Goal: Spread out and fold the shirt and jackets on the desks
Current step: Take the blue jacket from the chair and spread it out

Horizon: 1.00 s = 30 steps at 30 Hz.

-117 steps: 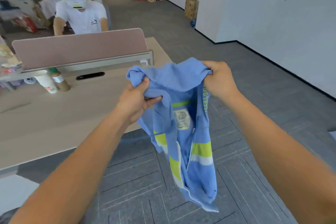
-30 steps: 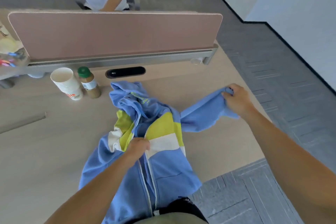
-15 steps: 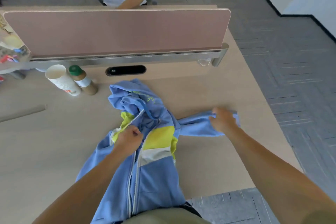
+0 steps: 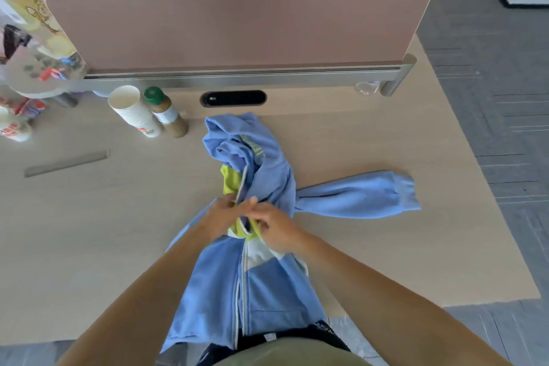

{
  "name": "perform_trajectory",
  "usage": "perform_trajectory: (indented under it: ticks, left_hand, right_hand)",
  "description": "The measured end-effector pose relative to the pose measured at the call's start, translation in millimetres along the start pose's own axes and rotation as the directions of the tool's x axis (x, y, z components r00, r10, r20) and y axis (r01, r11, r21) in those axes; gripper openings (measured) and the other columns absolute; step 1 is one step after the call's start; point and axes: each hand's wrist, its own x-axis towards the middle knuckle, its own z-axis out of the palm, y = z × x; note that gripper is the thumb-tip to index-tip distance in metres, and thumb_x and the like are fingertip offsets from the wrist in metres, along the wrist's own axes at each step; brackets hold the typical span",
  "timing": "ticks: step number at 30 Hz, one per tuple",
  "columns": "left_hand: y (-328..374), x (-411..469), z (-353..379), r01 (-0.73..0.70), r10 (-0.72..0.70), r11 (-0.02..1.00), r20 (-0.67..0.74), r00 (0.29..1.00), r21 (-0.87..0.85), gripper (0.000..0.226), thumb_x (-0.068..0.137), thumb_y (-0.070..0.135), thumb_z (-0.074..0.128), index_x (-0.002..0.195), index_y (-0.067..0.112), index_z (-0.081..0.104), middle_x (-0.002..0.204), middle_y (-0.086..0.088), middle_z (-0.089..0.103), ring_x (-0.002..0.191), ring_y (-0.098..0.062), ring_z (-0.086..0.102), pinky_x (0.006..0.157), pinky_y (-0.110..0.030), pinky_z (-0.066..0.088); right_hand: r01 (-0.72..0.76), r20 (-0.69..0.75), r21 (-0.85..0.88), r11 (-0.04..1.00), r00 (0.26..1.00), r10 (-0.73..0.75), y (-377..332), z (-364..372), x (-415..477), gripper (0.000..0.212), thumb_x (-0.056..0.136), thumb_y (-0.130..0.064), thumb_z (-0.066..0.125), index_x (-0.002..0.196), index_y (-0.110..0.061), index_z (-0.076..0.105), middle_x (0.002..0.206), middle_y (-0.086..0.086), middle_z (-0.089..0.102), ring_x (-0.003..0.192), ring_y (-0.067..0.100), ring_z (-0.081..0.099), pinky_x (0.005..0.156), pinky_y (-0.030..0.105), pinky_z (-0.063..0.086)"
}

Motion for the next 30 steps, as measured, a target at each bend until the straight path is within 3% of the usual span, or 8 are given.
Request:
perform_trajectory:
  ticks: [2,4,7,10,14,17,23,30]
  left_hand:
    - [-9,8,7,0.037,-0.037,0.999,-0.076,0.996,0.005,0.074,0.067,0.061,0.084,0.117,0.010,0.065,0.104,-0.011,0.073,0.097,-0.027,0.071,0.092,-0.049,0.055]
    - [-15,14,10,0.095,-0.042,0.978,-0.266,0.963,0.188,0.076,0.061,0.075,0.074,0.110,0.017,0.065,0.099,-0.005,0.072,0.093,-0.023,0.071,0.088,-0.044,0.057]
    - [-9,13,15,0.126,-0.012,0.920,-0.294,0.956,0.372,0.052,0.076,0.055,0.072,0.105,0.013,0.067,0.097,-0.008,0.070,0.092,-0.028,0.068,0.085,-0.041,0.056]
    - [4,4,24,0.054,0.099,0.892,-0.311,0.945,0.448,0.026,0.094,0.035,0.061,0.095,0.009,0.063,0.088,-0.010,0.065,0.093,-0.034,0.065,0.074,-0.033,0.048]
    - [18,-12,21,-0.151,0.210,0.958,-0.242,0.947,0.242,0.020,0.097,0.032,0.062,0.105,0.013,0.066,0.093,-0.003,0.069,0.093,-0.024,0.064,0.084,-0.035,0.049]
    - [33,-22,8,-0.260,0.284,0.958,-0.253,0.925,0.125,0.029,0.085,0.048,0.064,0.093,0.020,0.068,0.088,-0.008,0.071,0.086,-0.025,0.067,0.084,-0.044,0.053]
    - [66,-24,12,-0.367,0.429,0.899,-0.310,0.848,0.240,0.021,0.104,0.020,0.051,0.085,0.019,0.060,0.069,-0.001,0.056,0.062,-0.015,0.052,0.061,-0.032,0.043]
    - [73,-12,52,-0.301,0.430,0.831,-0.197,0.881,0.468,0.028,0.102,0.031,0.051,0.117,0.009,0.058,0.098,-0.005,0.065,0.094,-0.023,0.059,0.083,-0.033,0.045]
  right_hand:
    - [-0.132,0.109,-0.051,0.990,0.985,0.137,-8,11,-1,0.043,0.095,0.006,0.039,0.131,-0.003,0.061,0.101,0.003,0.064,0.089,0.016,0.058,0.075,0.007,0.038]
    - [-0.235,0.043,0.059,0.970,0.972,0.233,2,12,-6,0.042,0.091,0.009,0.039,0.123,-0.002,0.064,0.097,0.003,0.068,0.089,0.020,0.064,0.080,0.019,0.049]
    - [-0.365,-0.197,0.081,0.928,0.906,0.374,18,2,-23,0.032,0.086,-0.007,0.049,0.110,-0.012,0.070,0.103,-0.003,0.065,0.093,0.016,0.062,0.088,0.028,0.048]
    - [-0.526,-0.487,0.069,0.847,0.724,0.489,43,-4,-46,0.022,0.084,-0.023,0.064,0.103,-0.013,0.060,0.103,0.000,0.052,0.091,0.019,0.055,0.082,0.032,0.045]
    - [-0.568,-0.168,0.004,0.823,0.811,0.561,56,-10,-67,0.020,0.093,-0.017,0.058,0.073,-0.016,0.054,0.071,-0.004,0.051,0.071,0.014,0.048,0.065,0.029,0.037]
    - [-0.545,-0.240,0.222,0.809,0.773,0.587,61,-32,-76,0.028,0.095,-0.010,0.051,0.069,-0.019,0.052,0.068,-0.002,0.049,0.069,0.016,0.047,0.070,0.034,0.039]
    - [-0.368,-0.656,0.161,0.916,0.653,0.378,4,-137,-79,0.015,0.100,-0.014,0.052,0.091,-0.010,0.063,0.073,-0.002,0.054,0.067,0.011,0.047,0.063,0.022,0.038]
    - [-0.213,-0.798,-0.132,0.968,0.603,0.024,-61,-217,-85,0.016,0.094,-0.027,0.066,0.104,-0.015,0.064,0.091,-0.005,0.063,0.078,0.013,0.056,0.075,0.024,0.041]
